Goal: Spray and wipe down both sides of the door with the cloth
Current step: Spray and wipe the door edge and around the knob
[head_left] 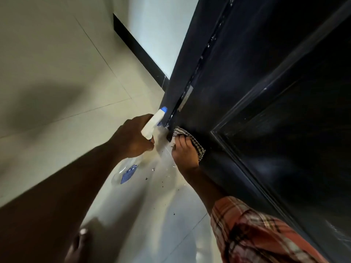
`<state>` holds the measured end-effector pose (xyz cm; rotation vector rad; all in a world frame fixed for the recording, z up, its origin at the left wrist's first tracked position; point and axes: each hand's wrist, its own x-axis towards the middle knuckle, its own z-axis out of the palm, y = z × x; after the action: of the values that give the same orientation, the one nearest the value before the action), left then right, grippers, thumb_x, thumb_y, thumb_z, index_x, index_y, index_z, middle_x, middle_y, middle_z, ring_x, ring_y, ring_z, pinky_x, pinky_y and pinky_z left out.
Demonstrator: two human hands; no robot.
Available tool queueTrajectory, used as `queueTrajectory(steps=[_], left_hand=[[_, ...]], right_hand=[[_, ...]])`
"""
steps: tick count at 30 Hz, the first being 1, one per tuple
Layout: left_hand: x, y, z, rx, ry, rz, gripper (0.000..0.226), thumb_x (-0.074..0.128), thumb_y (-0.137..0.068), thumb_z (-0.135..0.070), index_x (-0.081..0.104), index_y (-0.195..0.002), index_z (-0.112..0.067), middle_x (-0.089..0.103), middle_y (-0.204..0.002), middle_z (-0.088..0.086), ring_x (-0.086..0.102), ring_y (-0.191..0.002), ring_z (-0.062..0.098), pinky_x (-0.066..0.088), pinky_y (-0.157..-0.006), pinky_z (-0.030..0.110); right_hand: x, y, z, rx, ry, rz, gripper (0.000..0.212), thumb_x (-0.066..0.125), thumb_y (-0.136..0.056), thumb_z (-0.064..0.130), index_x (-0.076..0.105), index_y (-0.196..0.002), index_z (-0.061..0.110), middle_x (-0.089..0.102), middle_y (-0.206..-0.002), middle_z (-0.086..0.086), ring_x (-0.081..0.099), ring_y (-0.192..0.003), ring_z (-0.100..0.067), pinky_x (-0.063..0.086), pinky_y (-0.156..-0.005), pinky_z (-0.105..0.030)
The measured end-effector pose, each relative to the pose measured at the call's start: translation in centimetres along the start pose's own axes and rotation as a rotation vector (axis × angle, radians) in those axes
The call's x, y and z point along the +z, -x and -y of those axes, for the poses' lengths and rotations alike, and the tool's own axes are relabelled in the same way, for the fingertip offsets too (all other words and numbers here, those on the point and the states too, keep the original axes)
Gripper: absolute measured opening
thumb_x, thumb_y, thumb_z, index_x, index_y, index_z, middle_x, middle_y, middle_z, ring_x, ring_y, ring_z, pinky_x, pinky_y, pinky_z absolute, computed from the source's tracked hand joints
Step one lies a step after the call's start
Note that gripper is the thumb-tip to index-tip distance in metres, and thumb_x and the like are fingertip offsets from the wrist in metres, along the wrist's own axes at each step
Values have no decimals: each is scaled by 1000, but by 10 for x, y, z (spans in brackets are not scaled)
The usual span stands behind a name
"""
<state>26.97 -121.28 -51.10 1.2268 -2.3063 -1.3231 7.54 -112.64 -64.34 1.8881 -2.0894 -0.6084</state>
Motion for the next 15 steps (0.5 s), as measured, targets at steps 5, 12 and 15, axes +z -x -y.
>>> queueTrajectory(steps=[5,12,15], left_hand=[[8,-2,-15,56,-1,21,70,81,-73,-7,48,-133,-17,63,-117,7,57,-104,28,42,-86,31],[-23,12,-82,65,122,9,71,78,-73,-3,43,-132,-20,54,-112,0,55,-107,26,44,-82,30],[-49,26,-122,61,165,-66,62,76,-71,-1,46,-116,-31,55,-98,-3,56,-95,20,48,-74,27]], right_hand=[[-14,3,-31,-43,190,-7,55,52,-92,32,49,-138,2,50,-144,-13,42,-137,-27,16,-118,-41],[-155,4,-104,-57,360,-117,61,16,-101,28,-6,-151,0,-3,-162,-15,-8,-149,-30,-17,-114,-45],[-224,5,-140,56,336,-209,61,14,-98,28,0,-152,4,-2,-162,-14,-7,-149,-30,-13,-117,-48]])
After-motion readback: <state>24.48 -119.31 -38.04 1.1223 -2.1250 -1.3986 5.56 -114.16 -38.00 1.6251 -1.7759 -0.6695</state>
